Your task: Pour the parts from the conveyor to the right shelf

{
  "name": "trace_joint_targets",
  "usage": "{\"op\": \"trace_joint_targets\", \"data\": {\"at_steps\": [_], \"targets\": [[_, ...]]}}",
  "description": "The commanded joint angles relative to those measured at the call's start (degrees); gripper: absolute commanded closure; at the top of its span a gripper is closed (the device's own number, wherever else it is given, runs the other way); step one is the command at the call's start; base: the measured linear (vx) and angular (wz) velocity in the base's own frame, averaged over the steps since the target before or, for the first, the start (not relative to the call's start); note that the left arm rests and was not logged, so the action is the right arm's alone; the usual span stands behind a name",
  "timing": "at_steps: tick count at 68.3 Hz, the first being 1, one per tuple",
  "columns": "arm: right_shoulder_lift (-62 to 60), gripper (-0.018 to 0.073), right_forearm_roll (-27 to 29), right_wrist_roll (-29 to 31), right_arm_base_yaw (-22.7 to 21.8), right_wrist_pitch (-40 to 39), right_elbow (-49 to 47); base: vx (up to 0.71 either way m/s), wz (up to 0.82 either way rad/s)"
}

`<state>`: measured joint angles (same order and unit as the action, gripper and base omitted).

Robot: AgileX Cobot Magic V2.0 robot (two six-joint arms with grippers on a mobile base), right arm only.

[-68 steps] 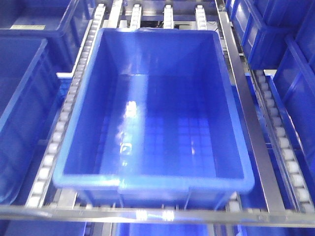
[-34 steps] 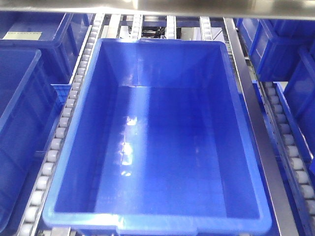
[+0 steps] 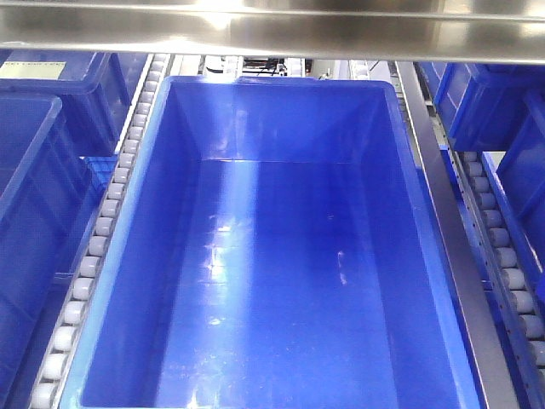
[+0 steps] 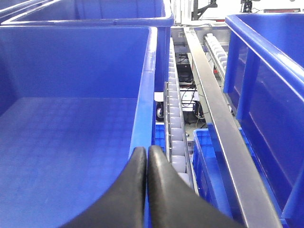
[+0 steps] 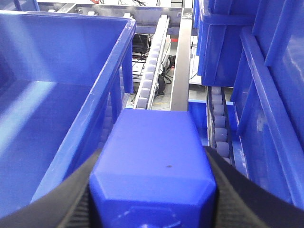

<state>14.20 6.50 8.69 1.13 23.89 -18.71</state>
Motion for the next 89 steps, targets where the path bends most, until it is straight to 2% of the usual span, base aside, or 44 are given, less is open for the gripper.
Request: {"op": "trace_joint_targets", "data": {"at_steps": [1,89], "targets": [[0.79,0.0565,0.04,-0.10,-0.04,-4.80,-1.56,0.01,-0.01],[0.84,0.0565,1.20,-0.04,-0.04,-5.51,-1.82,0.00,0.00]]}}
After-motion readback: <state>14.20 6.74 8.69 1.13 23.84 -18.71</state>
